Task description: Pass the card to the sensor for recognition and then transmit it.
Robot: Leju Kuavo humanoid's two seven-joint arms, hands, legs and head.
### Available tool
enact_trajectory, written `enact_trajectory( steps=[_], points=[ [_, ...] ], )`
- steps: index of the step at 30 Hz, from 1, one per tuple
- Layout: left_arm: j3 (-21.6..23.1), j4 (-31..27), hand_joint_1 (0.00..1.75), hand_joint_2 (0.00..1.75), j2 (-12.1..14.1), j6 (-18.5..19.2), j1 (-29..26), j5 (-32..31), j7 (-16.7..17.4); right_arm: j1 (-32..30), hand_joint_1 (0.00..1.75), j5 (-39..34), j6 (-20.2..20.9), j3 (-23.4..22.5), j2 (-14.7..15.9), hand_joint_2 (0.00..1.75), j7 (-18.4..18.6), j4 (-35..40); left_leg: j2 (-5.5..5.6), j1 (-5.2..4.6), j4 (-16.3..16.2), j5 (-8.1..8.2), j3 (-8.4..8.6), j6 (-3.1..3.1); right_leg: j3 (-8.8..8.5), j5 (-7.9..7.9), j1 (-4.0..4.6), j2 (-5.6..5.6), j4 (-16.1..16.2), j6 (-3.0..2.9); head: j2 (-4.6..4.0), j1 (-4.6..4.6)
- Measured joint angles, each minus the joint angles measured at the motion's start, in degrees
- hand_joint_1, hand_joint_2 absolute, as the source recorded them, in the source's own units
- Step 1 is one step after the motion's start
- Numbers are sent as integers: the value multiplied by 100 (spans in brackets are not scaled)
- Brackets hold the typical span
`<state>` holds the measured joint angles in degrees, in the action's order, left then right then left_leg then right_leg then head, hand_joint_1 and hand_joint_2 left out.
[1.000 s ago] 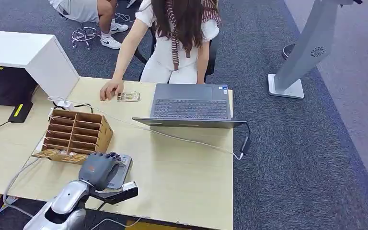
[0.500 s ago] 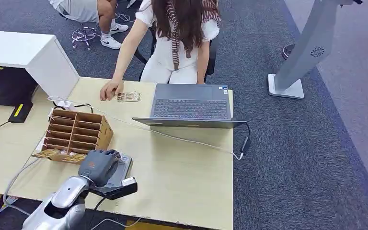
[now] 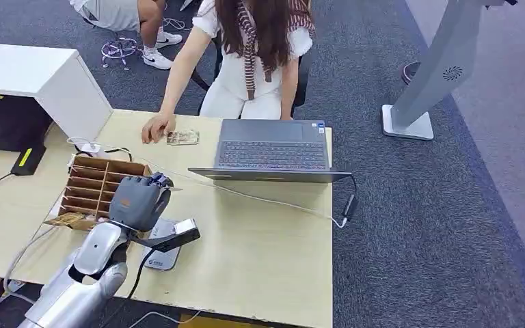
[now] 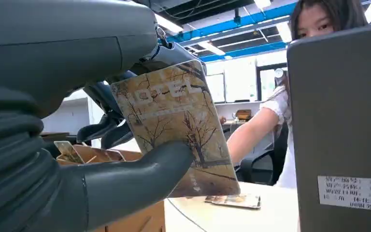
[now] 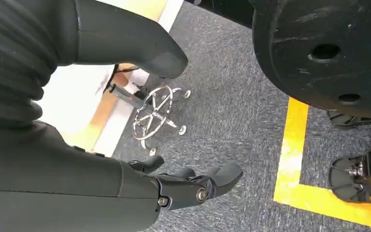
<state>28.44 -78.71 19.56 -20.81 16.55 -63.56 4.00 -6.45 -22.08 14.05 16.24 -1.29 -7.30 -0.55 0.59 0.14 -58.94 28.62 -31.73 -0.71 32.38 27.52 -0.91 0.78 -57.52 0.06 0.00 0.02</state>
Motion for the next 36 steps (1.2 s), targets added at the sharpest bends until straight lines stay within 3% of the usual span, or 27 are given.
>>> enact_trajectory(
  steps=[7,10,16,18,23,26,29,36],
  points=[
    [-2,0,175,175,-24,-13,14,7,-35,0,0,0,-2,35,0,175,0,0,0,0,0,0,-3,0,4,0,0,0,0,0,0,0],
    [-2,0,175,175,-44,-201,118,-39,-35,-1,0,35,-2,50,0,175,0,-2,2,0,0,-3,-5,0,8,0,1,-1,0,0,0,2],
    [-24,130,175,175,-105,-11,1314,-76,26,14,0,196,22,149,28,175,26,0,10,0,-1,-27,-23,0,15,-20,0,-13,0,4,0,2],
    [-24,434,175,175,-179,64,1900,-215,96,44,0,289,37,199,59,175,59,0,10,0,-1,-31,-24,0,20,-31,0,-14,0,3,0,2],
    [-24,2206,175,175,-549,129,3580,-710,358,162,0,542,135,350,173,175,172,0,6,-1,-5,-45,-31,2,27,-48,-1,-7,0,4,0,0],
    [-24,3089,175,175,-714,181,4246,-855,459,208,0,606,146,411,225,175,208,0,0,-1,-6,-46,-30,3,27,-49,-1,3,0,4,0,0],
    [-24,3763,175,175,-841,171,4640,-898,474,237,0,629,149,450,251,175,234,0,1,0,-6,-46,-31,3,28,-49,0,3,0,4,0,-2],
    [-24,4413,175,175,-957,98,4906,-894,477,255,0,629,140,479,273,175,240,0,2,1,-4,-46,-35,3,31,-47,1,2,-1,4,0,-4]
  ],
)
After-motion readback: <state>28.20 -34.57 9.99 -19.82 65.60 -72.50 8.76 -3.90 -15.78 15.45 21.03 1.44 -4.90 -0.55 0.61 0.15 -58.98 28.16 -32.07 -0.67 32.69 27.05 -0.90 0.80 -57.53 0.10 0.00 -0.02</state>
